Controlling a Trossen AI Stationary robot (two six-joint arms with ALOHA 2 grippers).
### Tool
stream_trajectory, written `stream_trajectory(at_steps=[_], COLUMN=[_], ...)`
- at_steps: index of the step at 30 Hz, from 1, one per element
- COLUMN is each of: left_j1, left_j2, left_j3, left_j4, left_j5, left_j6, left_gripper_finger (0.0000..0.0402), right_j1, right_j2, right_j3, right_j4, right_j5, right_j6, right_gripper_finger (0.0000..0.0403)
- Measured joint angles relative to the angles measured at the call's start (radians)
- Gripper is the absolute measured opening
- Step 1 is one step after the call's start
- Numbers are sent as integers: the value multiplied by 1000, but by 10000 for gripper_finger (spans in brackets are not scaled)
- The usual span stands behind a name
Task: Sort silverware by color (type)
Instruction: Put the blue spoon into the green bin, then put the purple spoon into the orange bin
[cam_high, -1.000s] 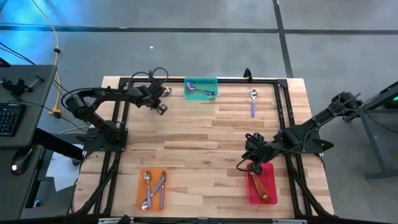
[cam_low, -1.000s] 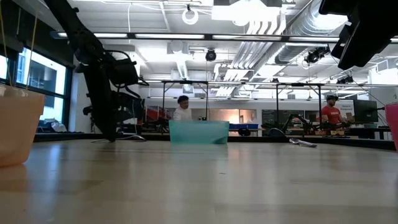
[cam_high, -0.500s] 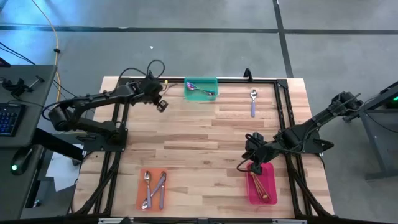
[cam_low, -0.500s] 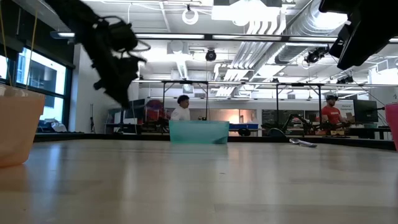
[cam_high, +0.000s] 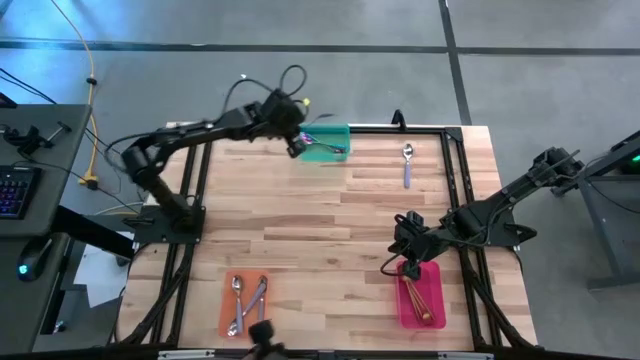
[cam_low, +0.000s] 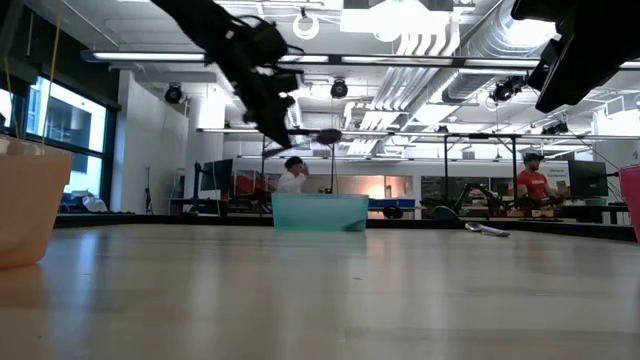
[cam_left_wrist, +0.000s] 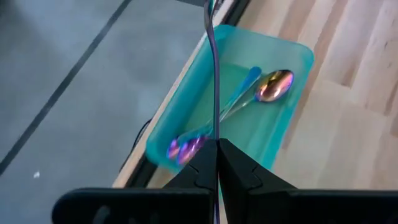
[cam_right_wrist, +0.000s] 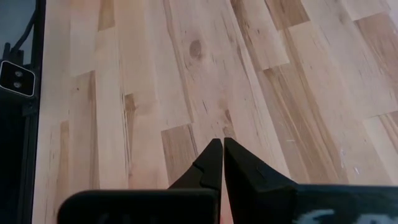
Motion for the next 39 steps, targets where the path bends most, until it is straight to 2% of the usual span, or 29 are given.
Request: stream_trajectory(at_steps=[7,17,19,25,28,32,35,39], left_j1=[-2,-3,-7,-20,-38,-60,-82,-124], left_j2=[229,337,336,272,208,79,-29,-175], left_j3=[143,153,153,143,62,-109,-256,-439], left_j4=[-11,-9,-6,-20,73,272,418,592], left_j5=[48,49,46,50,56,133,176,181], left_j6=[84,34,33,22,-13,-104,-184,-258], left_gripper_finger=[1,4,13,42,30,4,6,4], right_j1=[0,0,-2,-40,-107,-266,-446,-700], right_j2=[0,0,0,-2,-2,0,0,2], right_j3=[0,0,0,0,1,1,1,1], right_j4=[0,18,23,-37,-127,-240,-263,-230], right_j5=[0,4,42,275,381,443,400,300], right_j6=[3,3,6,143,231,324,325,214], right_gripper_finger=[0,0,0,19,49,98,128,147])
